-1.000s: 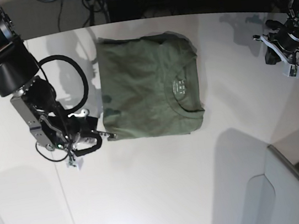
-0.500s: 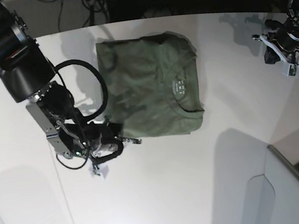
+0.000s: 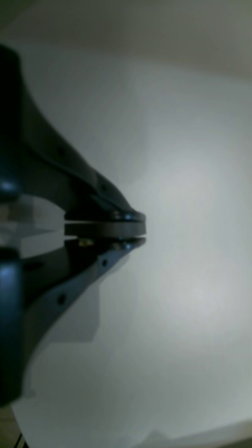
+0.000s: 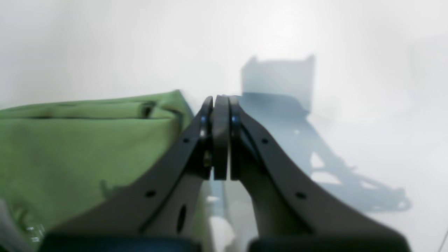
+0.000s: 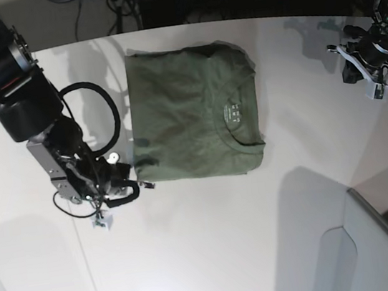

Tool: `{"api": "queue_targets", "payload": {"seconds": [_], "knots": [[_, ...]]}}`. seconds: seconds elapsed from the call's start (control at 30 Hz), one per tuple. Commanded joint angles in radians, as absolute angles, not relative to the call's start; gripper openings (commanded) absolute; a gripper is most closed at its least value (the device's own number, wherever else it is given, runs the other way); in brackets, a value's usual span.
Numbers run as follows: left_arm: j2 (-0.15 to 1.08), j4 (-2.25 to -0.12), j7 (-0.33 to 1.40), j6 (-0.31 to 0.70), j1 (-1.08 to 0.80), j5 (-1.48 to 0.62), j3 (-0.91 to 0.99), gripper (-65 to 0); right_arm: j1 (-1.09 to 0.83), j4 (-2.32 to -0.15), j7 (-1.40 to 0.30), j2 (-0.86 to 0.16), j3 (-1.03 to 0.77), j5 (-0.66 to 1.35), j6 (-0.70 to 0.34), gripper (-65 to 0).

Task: Layout the t-shirt on the table in an organized manner, then fold the t-shirt properly
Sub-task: 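Pat the shirt's side edge straight with the right gripper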

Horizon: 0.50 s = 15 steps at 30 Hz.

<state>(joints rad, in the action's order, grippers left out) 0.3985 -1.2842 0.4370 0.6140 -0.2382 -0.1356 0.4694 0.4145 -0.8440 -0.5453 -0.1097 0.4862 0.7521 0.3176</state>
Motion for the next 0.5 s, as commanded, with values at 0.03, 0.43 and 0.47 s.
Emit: {"api": "queue_targets", "payload": {"seconds": [0.03, 0.43, 0.47], "knots": [[0.415, -1.296, 0.421, 0.613, -0.234, -0.145, 0.473, -65.0, 0.447, -0.894, -0.529, -0.111, 0.476, 0.708, 0.314, -65.0], [0.418, -1.251, 0.421, 0.613, -0.226, -0.145, 0.479, -65.0, 0.343, -1.109, -0.711, -0.077, 0.476, 0.820, 0.314, -65.0], [0.418, -1.251, 0.421, 0.613, -0.226, -0.145, 0.478, -65.0, 0.349, -1.073, -0.685, -0.074, 0.481, 0.820, 0.311, -65.0]]}}
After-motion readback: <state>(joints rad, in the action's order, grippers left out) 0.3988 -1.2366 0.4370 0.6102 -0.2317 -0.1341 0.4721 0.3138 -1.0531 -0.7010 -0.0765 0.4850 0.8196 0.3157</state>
